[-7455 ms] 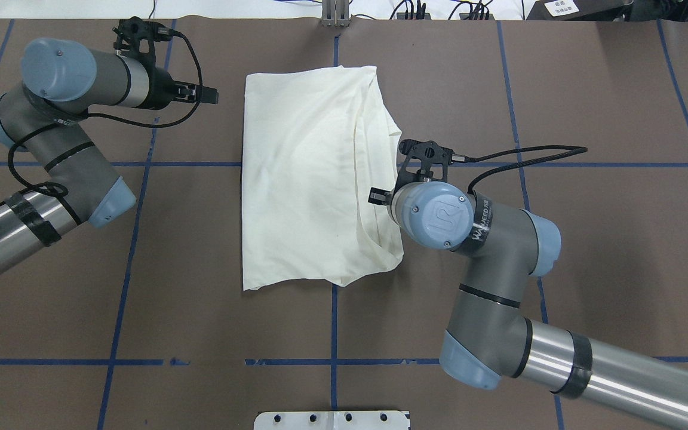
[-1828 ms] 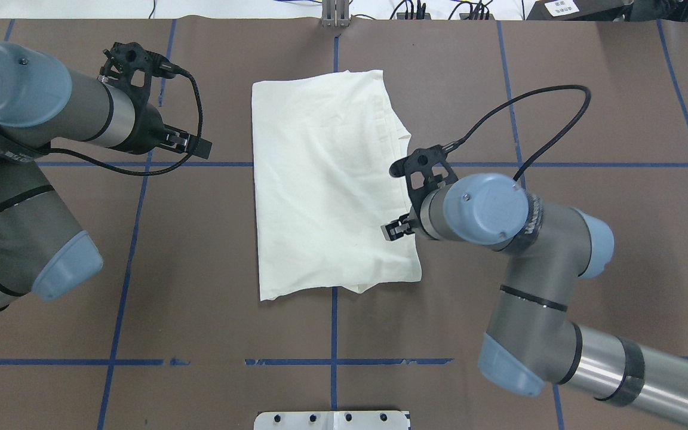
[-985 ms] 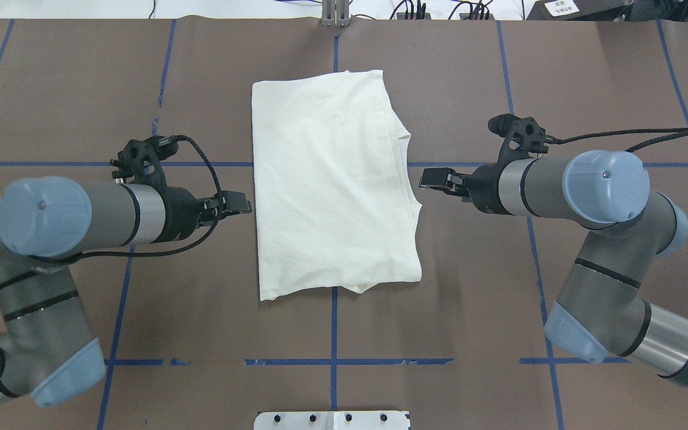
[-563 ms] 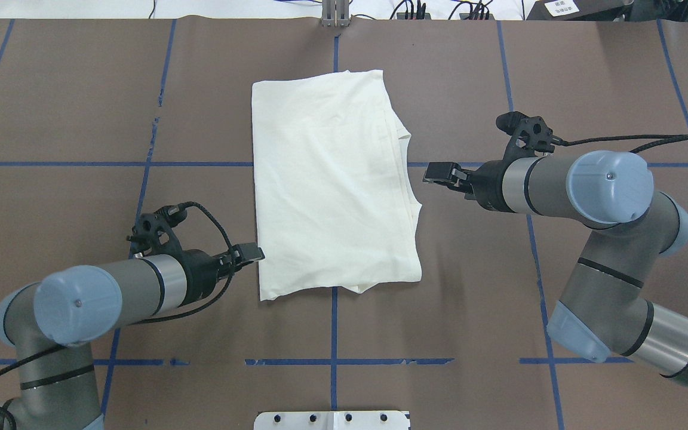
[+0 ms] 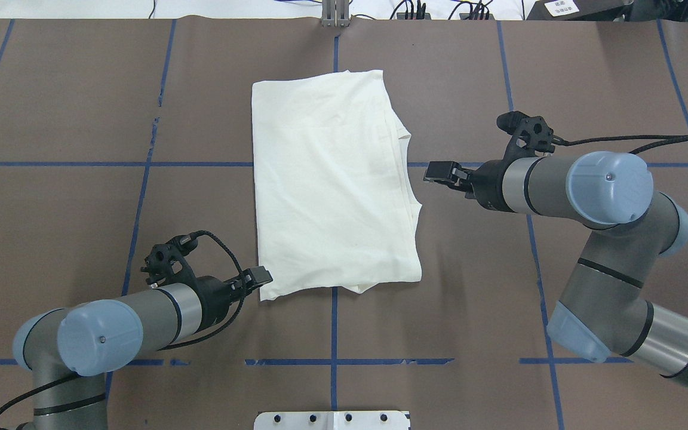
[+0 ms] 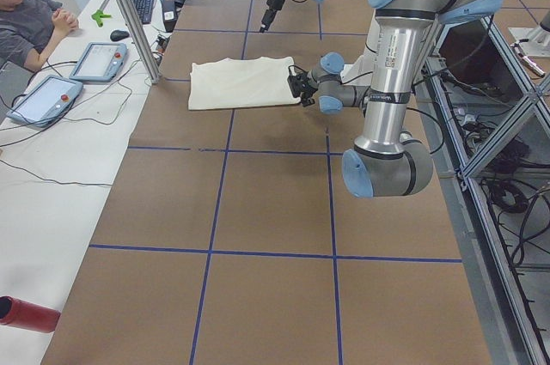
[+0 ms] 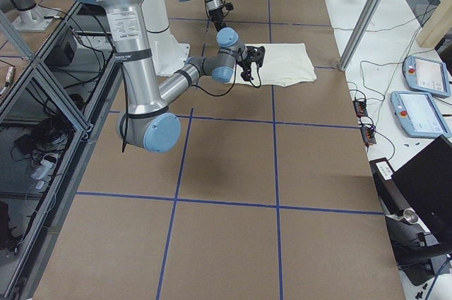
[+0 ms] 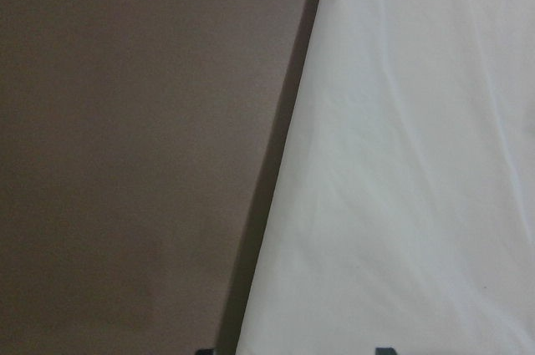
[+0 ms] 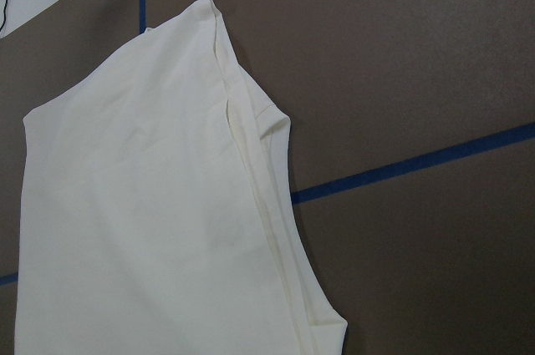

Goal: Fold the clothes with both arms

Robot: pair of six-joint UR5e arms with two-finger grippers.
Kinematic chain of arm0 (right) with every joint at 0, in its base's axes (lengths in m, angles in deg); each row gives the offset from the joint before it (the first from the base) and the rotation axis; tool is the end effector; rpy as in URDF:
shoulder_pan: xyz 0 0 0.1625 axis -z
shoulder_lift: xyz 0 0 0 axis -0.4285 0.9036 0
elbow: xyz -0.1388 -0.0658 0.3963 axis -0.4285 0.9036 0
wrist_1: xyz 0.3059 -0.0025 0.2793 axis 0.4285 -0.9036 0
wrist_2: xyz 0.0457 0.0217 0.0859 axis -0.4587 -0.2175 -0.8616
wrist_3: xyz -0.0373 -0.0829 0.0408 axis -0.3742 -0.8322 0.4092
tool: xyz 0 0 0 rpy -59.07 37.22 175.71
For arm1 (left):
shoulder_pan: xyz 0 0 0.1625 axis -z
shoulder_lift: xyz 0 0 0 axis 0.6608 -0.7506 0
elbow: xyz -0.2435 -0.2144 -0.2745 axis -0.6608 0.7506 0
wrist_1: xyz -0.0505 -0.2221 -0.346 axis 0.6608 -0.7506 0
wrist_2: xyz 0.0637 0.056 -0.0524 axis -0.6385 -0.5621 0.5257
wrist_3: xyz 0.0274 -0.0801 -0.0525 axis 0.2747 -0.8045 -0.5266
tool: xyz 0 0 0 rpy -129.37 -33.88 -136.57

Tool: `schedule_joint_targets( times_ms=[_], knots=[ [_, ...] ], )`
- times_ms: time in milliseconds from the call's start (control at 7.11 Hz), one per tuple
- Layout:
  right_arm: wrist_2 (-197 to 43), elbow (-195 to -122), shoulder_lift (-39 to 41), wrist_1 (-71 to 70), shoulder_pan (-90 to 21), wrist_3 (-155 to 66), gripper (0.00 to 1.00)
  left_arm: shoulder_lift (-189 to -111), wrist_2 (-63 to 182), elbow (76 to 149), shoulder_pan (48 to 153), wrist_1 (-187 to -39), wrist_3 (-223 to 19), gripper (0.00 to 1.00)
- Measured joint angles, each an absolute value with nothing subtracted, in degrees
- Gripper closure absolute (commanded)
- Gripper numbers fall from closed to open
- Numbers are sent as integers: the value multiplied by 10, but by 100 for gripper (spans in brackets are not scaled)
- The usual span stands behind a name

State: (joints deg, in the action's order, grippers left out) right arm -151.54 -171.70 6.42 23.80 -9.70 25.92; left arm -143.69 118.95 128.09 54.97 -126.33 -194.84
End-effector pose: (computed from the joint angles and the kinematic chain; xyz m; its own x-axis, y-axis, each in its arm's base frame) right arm -0.4009 -0.4278 0.3166 0.3256 0.1581 0.9322 -0.4476 0.8942 0.0047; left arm 0.5146 -0.2784 0.3208 0.2046 -0.3568 -0.9115 0.4632 0.8556 -0.2310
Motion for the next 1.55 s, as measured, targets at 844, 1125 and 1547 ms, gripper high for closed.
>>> schedule_joint_targets(
  times_ms=[844,1125,1547],
  knots=[
    [-1515,-1716,64,238,-97,259,0,-1464,1171,1248,535,-1265,-1965,34],
    [-1515,-1716,64,238,-97,259,0,-1470,1170,1244,535,-1265,-1965,34],
    [-1514,-1716,64,238,-97,259,0,-1475,1170,1236,535,-1265,-1965,55]
  ],
)
